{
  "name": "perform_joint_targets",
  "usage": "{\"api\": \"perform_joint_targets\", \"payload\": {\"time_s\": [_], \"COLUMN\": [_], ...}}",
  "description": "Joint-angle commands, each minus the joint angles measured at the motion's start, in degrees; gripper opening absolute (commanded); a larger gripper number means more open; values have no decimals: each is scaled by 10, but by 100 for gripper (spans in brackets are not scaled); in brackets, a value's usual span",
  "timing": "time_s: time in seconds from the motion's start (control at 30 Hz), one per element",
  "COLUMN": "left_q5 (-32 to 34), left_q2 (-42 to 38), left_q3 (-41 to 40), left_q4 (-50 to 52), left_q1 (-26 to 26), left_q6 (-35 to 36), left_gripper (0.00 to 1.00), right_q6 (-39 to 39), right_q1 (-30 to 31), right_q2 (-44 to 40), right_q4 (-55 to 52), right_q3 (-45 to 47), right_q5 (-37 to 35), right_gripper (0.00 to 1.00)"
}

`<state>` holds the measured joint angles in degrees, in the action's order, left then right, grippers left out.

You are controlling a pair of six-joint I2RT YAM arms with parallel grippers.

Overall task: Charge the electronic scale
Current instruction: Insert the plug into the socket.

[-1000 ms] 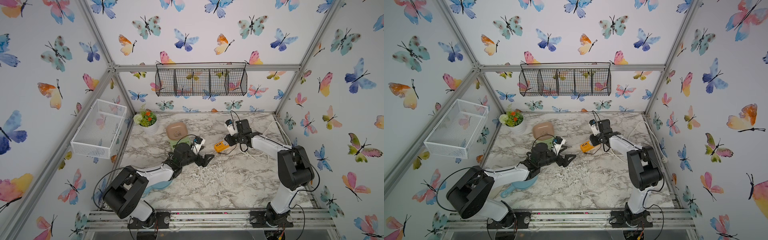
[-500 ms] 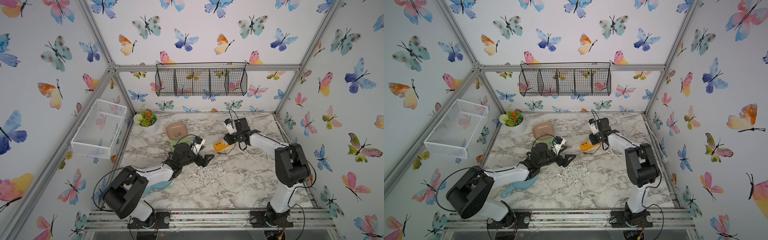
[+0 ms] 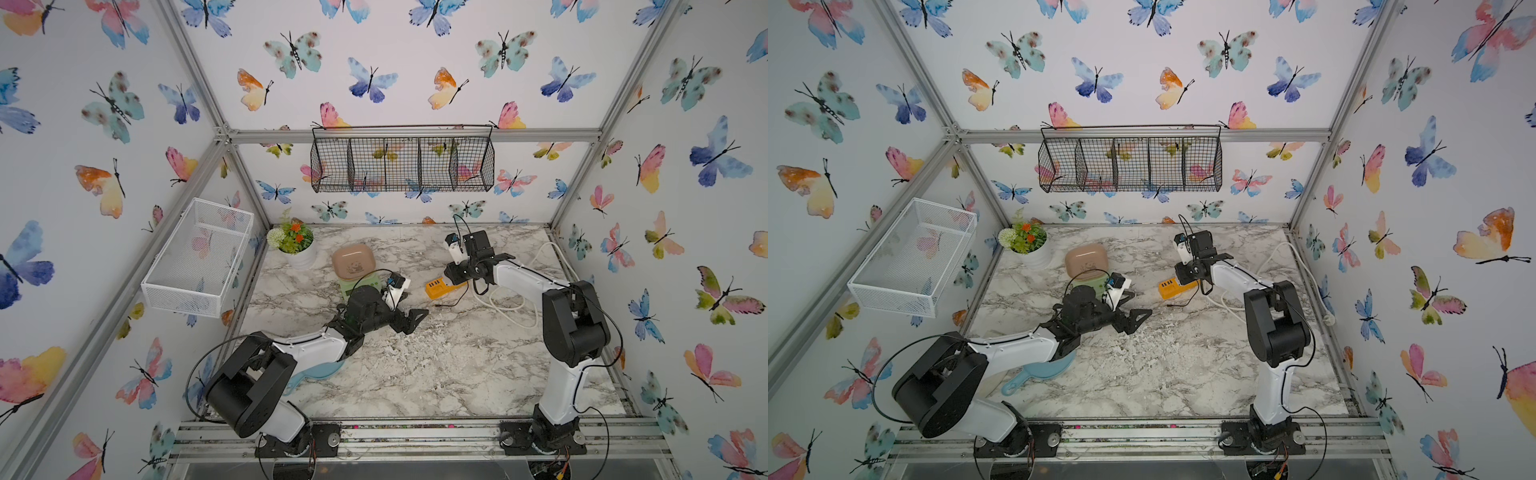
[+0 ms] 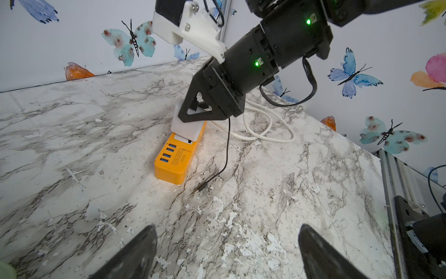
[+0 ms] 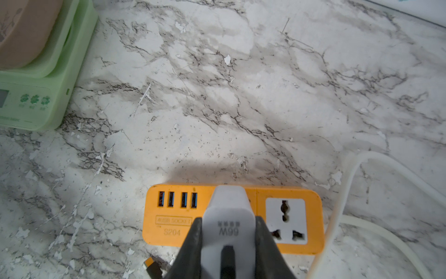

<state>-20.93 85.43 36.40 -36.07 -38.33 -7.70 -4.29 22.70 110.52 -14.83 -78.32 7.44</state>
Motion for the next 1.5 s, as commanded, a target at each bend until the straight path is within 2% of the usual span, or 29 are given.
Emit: {"api": "perform_joint_targets", "payload": {"time_s": [0.0, 0.43, 0.87, 1.07, 1.13, 1.3, 1.47], "left_q5": [-5, -7, -11, -7, -9, -9, -3], "left_q2": [-15, -11, -8, -11, -8, -8, -11], "left_q3": [-6, -3, 1, 2, 3, 5, 5], "left_q4": [-1, 1, 5, 9, 9, 13, 21], "left_q1": [0, 0, 0, 0, 0, 0, 0], "left_q6": [8, 12, 11, 15, 14, 16, 17], "left_gripper": [91, 91, 91, 91, 91, 91, 91], "right_q6": [1, -1, 2, 5, 5, 8, 11], "right_q1": [10, 13, 13, 13, 13, 13, 12], "right_q2": [33, 53, 104, 98, 97, 84, 56], "right_q4": [-40, -39, -88, -73, -74, -88, -112], "right_q3": [22, 23, -45, -30, -35, -74, -115], "right_q5": [-25, -9, -15, -16, -18, -15, -15], "right_gripper": [2, 2, 2, 3, 11, 48, 66]}}
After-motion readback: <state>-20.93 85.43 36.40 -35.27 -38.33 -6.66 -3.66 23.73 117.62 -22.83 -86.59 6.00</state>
